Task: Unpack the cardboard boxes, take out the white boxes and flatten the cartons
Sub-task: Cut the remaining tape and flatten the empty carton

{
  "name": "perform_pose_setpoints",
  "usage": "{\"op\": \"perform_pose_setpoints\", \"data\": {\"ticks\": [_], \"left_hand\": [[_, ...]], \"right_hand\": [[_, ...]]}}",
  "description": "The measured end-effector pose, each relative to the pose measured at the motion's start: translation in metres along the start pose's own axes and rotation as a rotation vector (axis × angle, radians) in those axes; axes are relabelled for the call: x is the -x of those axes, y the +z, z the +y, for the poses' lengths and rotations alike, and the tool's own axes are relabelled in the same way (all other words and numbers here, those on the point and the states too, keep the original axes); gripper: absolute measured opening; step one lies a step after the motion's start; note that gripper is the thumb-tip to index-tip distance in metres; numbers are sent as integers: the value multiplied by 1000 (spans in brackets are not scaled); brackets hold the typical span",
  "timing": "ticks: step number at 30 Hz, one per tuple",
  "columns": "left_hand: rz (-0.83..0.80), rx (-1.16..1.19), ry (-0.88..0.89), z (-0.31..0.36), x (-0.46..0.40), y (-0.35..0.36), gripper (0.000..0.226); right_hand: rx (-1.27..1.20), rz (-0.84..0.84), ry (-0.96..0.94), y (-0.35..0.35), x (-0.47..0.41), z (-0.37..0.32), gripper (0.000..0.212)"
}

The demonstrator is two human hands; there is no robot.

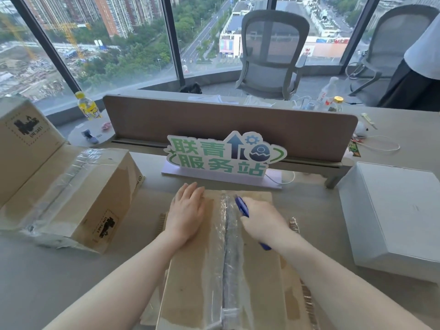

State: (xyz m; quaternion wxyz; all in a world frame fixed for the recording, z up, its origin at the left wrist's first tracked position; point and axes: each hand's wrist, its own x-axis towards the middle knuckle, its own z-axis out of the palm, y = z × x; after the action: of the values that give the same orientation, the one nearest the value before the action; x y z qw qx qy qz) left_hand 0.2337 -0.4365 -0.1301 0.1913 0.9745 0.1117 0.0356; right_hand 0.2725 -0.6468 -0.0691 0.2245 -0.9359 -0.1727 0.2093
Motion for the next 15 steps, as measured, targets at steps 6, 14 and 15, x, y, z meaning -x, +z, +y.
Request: {"op": "perform_pose_setpoints", "data": {"ticks": [6,14,15], "left_hand": [[-213,-97,138,-18,58,-13,75],[-266,-68,275,-40,75,-6,60],[-254,-67,278,-40,76,-4,59]], "right_hand": [[-103,19,48,13,3,-27,23],[-5,81,243,19,-3,-72,22],[1,83,266,21,-3,-76,20]]}}
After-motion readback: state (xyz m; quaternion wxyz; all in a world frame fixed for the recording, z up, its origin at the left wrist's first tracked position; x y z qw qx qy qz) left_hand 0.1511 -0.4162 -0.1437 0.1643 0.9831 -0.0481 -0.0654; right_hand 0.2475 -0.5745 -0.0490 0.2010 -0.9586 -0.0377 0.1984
